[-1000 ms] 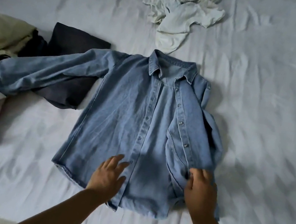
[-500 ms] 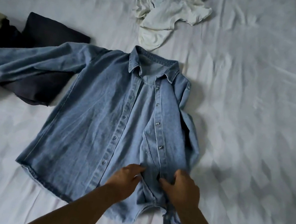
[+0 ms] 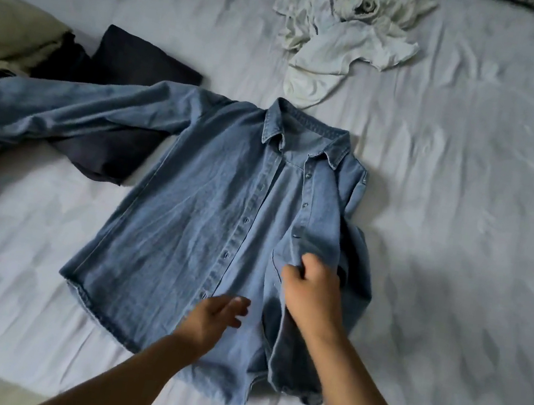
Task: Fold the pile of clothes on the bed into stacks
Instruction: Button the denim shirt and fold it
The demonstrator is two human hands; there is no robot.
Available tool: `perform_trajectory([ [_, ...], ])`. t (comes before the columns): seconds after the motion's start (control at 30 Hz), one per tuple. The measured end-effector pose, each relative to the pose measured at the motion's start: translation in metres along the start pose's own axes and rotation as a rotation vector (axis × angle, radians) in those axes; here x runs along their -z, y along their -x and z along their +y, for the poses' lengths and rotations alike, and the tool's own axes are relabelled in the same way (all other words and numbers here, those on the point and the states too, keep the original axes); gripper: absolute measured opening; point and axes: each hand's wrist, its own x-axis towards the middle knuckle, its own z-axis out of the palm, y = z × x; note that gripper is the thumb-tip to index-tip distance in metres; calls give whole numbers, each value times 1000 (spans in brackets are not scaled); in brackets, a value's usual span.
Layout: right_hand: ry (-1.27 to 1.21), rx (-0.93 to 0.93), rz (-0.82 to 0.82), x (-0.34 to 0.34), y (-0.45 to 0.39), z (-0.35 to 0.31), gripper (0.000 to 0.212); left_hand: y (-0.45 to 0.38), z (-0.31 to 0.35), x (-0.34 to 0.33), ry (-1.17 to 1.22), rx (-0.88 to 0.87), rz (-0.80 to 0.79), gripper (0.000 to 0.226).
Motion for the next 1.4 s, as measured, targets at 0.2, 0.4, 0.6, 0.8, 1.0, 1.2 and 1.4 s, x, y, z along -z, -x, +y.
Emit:
perform_trajectory([
  [0.2,104,243,-409,-68,16,-29,29,7,-4,64,250,288,293,51],
  [0.4,86,136,34,-55,22,67,11,1,-30,76,61,314,249,16],
  [0.6,159,125,-269,-74,51,116,56,-12,-42,72,-289,268,347,13],
  [0.8,600,159,-226,-117,72,108,91,-13,-51,81,-395,277,345,8],
  [1.0,386,182,213,-90,82,123,35,-3,-48,92,-437,208,386,12],
  [1.2,285,-34,303,-53,124,156,33,13,-41,93,-464,111,332,6],
  [1.4,506,-16,177,-62,149,168,96,18,-52,81,-546,128,221,9],
])
